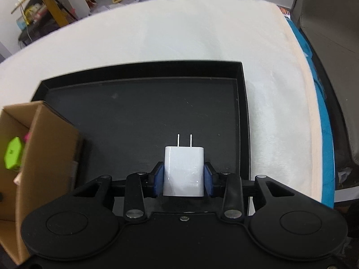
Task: Organize rigid objects
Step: 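Carry the white charger over the cardboard box and release it inside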
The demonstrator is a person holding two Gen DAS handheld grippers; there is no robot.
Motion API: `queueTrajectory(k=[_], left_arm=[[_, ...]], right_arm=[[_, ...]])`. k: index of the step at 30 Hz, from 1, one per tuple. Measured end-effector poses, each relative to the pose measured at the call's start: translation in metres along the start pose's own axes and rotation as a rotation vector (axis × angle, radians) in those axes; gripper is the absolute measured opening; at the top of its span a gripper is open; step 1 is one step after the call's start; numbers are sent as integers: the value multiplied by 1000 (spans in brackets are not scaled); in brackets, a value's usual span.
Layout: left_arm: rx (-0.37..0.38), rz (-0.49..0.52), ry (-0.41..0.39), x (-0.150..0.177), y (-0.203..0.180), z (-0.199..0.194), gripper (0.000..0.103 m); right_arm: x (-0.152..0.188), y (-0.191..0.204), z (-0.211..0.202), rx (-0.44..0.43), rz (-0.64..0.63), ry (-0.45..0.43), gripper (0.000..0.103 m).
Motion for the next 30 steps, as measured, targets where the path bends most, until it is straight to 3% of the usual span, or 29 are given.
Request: queueTrajectory(k=[18, 30], left_arm=[[-43, 30, -11, 1, -7, -1, 11], [-39, 46, -13, 4, -9, -2, 11]], right_arm=[[-6, -4, -57, -120, 43, -106, 36], [-6, 29, -106, -233, 13, -176, 36]])
Point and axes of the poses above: each gripper's, at about its wrist camera, not at the fingertips, and z roughly the way its jaws point, y to its left, x to its underside, the point moved 8 cm from there along z, roughly the way its jaws point, and after that the axes turned 2 degrees about z, right-handed, at the moved point
